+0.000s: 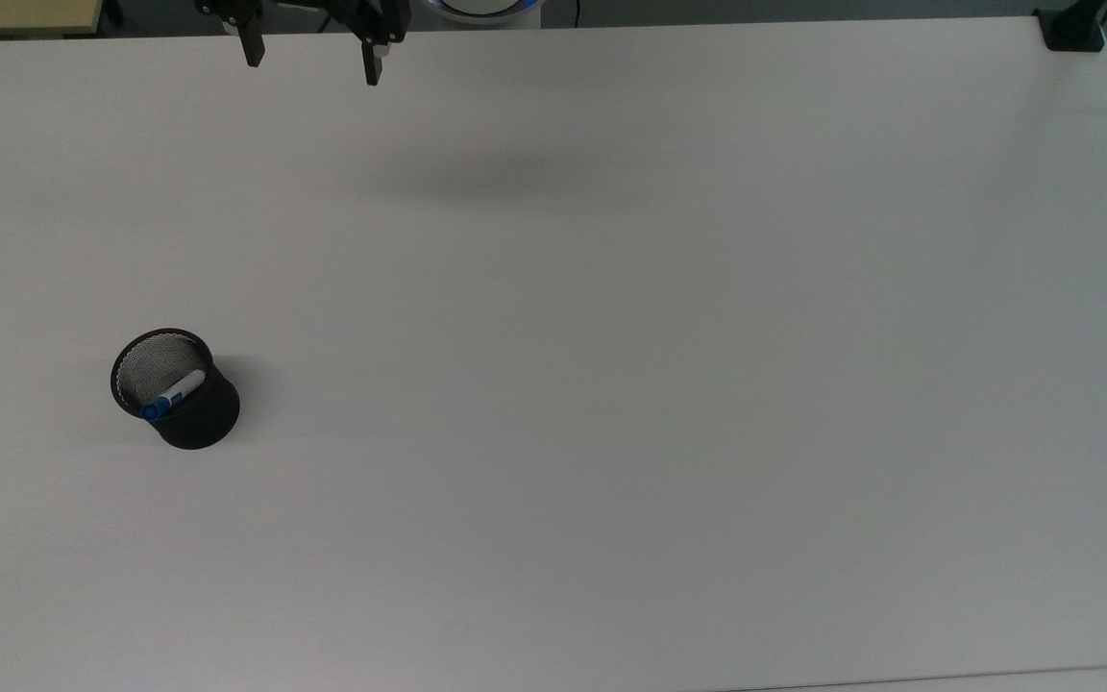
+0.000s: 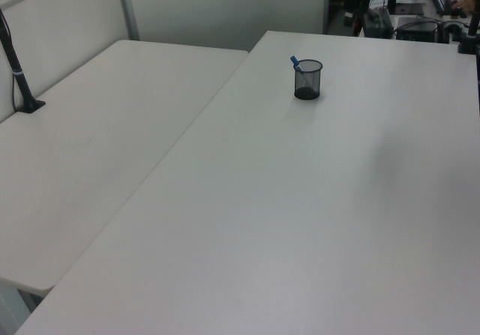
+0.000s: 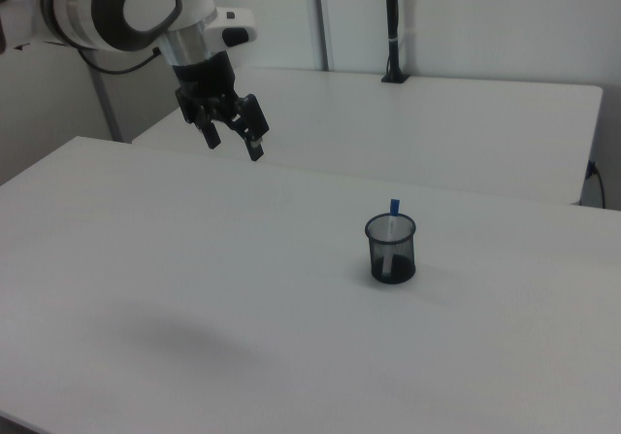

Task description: Remove the marker

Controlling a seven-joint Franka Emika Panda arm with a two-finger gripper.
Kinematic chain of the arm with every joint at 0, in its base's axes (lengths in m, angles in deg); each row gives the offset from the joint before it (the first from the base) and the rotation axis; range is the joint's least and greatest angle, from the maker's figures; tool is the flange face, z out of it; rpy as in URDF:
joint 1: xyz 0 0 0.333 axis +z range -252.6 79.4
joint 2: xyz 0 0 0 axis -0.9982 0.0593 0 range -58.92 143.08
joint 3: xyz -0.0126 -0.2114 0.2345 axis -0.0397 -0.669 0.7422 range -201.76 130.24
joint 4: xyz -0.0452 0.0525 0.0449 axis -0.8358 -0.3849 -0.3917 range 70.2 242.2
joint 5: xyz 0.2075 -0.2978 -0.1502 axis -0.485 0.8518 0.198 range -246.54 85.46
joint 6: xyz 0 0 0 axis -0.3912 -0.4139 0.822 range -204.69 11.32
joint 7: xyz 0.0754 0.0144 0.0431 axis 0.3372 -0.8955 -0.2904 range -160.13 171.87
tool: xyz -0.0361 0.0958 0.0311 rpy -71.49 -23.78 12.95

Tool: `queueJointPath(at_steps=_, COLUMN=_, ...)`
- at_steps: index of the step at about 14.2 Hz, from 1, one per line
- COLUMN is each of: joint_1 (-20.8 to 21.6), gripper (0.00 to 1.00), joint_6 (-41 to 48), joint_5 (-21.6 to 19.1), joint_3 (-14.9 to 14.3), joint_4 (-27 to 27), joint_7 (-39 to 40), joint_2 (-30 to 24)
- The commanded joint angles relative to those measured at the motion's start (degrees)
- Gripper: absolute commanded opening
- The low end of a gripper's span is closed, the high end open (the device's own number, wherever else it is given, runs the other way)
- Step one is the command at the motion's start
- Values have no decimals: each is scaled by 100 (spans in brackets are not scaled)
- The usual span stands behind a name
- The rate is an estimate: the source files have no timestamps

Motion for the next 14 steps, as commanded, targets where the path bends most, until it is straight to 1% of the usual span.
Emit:
queueJointPath(at_steps=1, joint_1=65, gripper=100, joint_6=90, joint_5=5, joint_3=-32, joint_4=-22, joint_7=87, joint_2=-10)
queueJointPath(at_steps=11, joint_1=65, gripper=100, joint_6=90, joint_5=5, joint_3=-32, joint_4=-22, joint_7=95, joint_2=-10)
queueJointPath(at_steps=14, joint_1=4, gripper=100, joint_6=73, joint_5=5, joint_3=-58, joint_4=-31, joint_7=200, joint_2=-10)
